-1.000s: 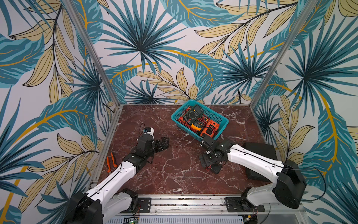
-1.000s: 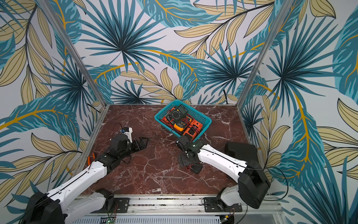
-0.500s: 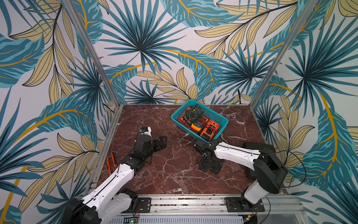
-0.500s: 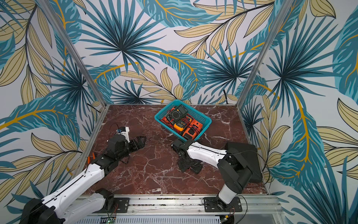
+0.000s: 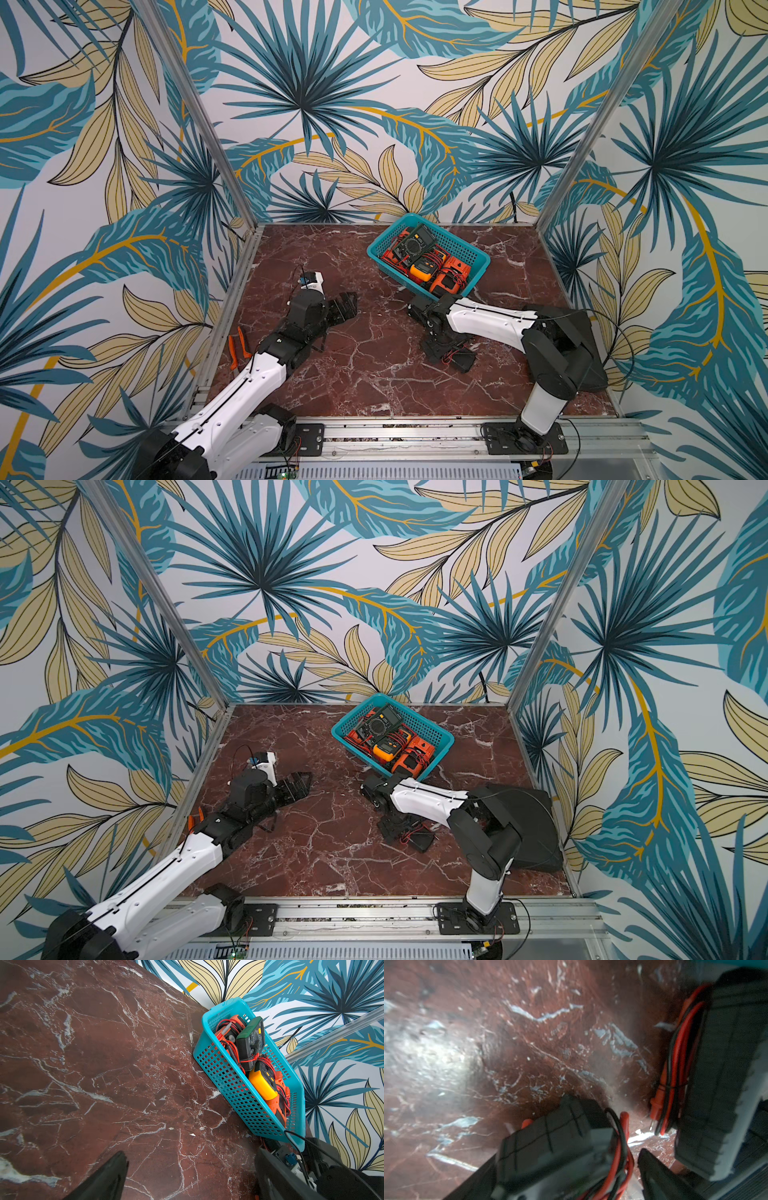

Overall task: Put the multimeter into the basket
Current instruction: Pick up the multimeter from the center of the board.

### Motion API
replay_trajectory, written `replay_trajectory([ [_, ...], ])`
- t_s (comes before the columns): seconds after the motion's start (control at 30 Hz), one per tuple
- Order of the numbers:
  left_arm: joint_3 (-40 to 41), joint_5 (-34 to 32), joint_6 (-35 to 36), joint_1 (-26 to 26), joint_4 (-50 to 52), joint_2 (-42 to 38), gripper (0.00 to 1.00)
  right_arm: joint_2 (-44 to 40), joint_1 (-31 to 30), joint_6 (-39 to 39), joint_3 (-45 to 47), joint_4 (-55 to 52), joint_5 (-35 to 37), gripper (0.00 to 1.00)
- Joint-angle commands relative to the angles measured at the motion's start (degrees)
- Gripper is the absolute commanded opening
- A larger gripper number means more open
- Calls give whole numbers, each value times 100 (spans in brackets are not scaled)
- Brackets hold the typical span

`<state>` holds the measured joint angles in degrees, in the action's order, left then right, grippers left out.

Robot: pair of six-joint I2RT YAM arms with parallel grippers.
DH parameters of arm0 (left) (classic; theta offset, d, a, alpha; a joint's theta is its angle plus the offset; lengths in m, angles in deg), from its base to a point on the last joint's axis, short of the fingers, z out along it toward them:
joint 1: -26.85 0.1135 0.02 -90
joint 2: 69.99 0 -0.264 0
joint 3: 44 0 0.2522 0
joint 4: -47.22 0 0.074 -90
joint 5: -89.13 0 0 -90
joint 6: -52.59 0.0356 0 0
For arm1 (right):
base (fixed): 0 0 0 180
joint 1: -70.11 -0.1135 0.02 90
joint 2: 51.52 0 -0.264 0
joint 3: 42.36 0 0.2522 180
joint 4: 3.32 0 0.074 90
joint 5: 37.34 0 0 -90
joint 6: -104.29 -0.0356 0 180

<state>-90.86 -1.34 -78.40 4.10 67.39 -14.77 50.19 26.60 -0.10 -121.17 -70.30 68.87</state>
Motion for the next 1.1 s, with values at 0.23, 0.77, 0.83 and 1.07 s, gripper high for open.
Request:
replay_trajectory([
  [0.23, 120, -123, -30, -3, 40, -46, 100, 89, 6, -436, -267, 107, -860, 60],
  [0.77, 137, -245, -11, 11, 57, -81, 100, 126, -18, -945, -356, 33, -1051, 99],
  [0.83, 138, -251, -10, 15, 55, -82, 100, 96, -18, -928, -207, 89, -1193, 99],
  [1.07, 137, -249, -22, 15, 49, -80, 100, -56, -35, -860, 256, 455, -1535, 99],
])
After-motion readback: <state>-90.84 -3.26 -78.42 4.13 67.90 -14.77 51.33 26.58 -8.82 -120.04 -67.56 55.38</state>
